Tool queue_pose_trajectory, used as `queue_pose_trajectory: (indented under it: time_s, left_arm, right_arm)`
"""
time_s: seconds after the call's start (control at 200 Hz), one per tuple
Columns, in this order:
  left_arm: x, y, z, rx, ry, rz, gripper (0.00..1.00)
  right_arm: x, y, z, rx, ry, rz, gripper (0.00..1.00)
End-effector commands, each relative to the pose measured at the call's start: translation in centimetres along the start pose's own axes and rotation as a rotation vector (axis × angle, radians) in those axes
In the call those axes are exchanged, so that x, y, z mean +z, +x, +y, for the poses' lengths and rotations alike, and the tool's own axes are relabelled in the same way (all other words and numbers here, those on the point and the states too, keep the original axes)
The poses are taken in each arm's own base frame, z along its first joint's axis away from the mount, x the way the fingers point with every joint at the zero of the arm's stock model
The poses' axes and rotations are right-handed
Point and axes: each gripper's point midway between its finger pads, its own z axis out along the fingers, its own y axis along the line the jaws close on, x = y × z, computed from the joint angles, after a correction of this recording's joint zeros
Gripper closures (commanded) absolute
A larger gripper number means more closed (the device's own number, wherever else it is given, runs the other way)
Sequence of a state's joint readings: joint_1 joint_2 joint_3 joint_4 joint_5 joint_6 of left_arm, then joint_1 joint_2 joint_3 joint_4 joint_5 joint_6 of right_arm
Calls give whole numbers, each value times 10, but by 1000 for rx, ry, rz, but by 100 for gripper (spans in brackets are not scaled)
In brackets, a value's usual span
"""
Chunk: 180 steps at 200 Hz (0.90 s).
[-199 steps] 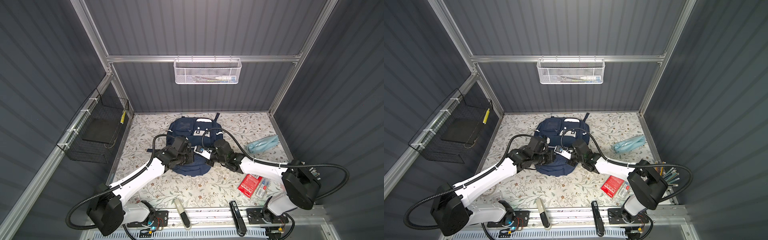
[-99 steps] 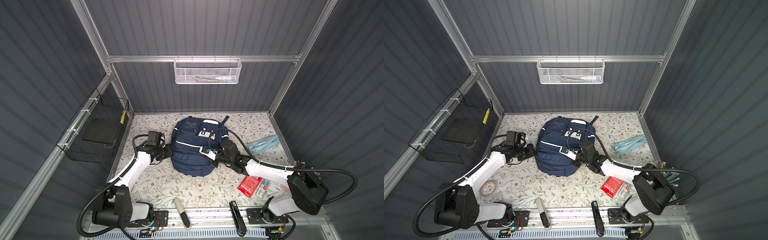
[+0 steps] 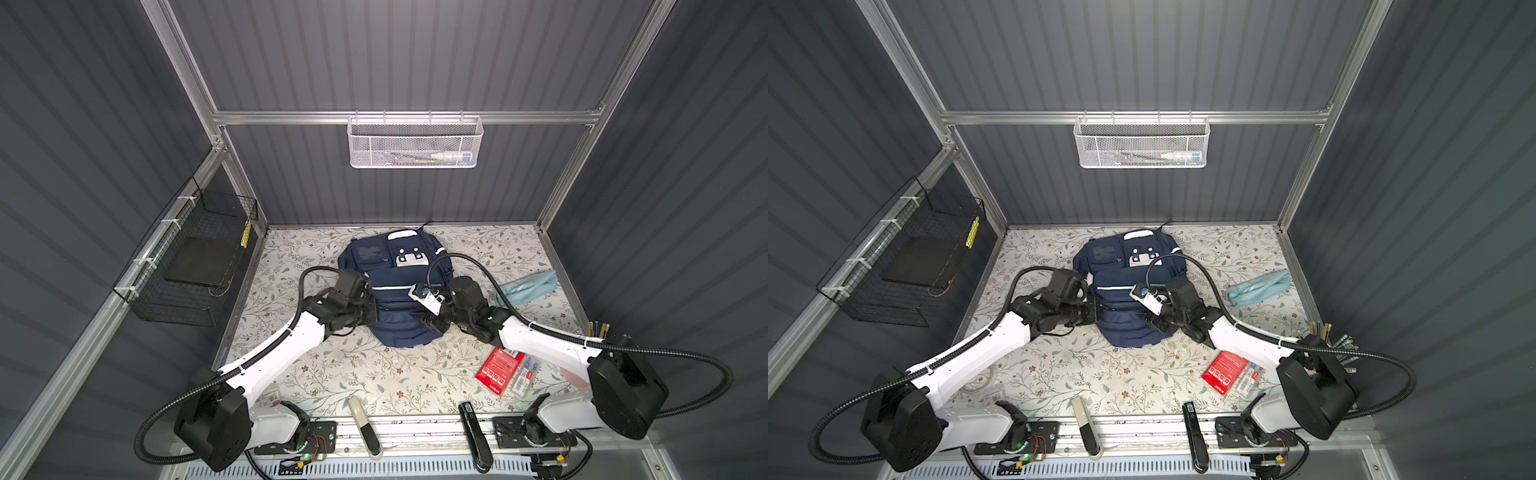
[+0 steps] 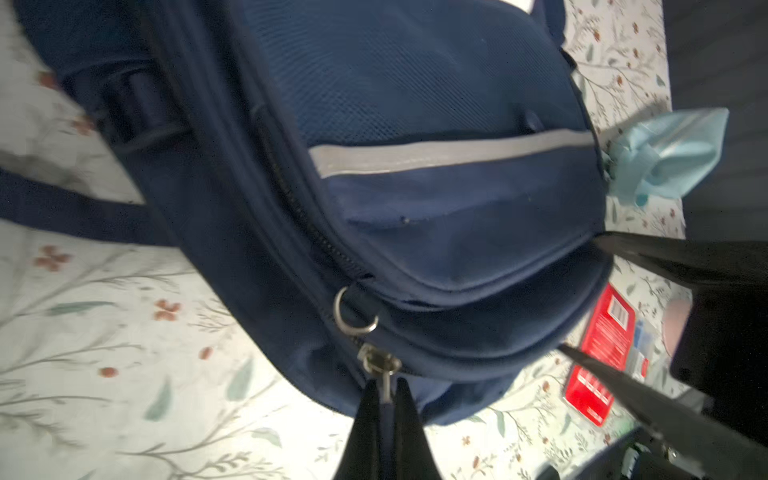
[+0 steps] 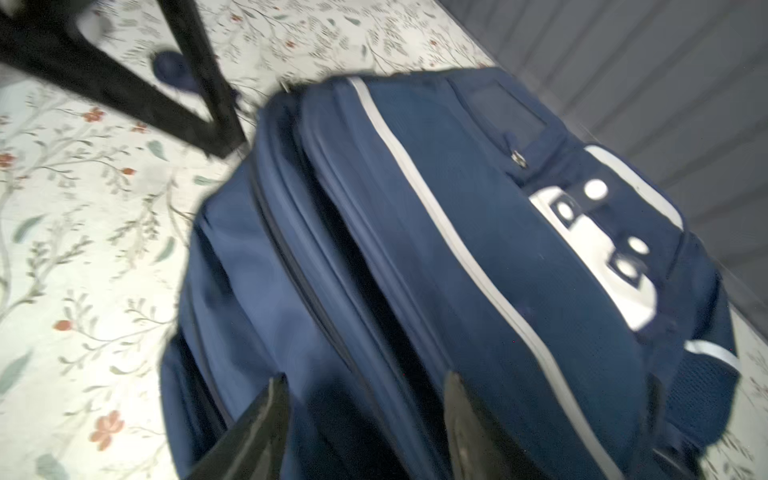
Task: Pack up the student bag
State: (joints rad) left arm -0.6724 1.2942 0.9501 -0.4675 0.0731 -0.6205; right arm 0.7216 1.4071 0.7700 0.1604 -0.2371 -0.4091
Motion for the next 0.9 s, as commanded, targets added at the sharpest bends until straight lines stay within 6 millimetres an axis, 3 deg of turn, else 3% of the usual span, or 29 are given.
queue_pose_trajectory:
  time_s: [0.0,0.08,0.155,0.245,0.325,0.425,0.49,0.57,0.75,0.896]
  left_arm:
    - [-3,-15,-50,-16,122,-54,100]
    - [3,-10,-63,9,139,-30,100]
    - [4,-7,-54,23,94,-32,100]
    - [4,-9,-9,18,-106,-74,100]
    - [9,-12,19,-20,-148,-80,100]
    - [15,-21,56,-67,-184,-80,100]
    - [13,-34,90,-85,-270,-89,100]
    - [9,-53,128,-131,-328,-107,100]
    - [-5,-90,203,-252,-418,-155,97]
    - [-21,-102,231,-311,-423,-212,97]
  right_arm:
    - [10,-5,8,4,10,-14,38]
    - [23,-6,12,5,-4,-5,42]
    - [35,8,18,-8,-42,26,57]
    - [37,23,16,0,-46,57,88]
    - [30,26,18,-3,-54,41,99]
    - [19,24,29,-32,-104,20,100]
    - [13,27,46,-45,-204,17,100]
    - [12,35,53,-57,-251,56,100]
    - [8,42,39,-60,-196,64,100]
    - [-1,41,15,-45,-115,29,100]
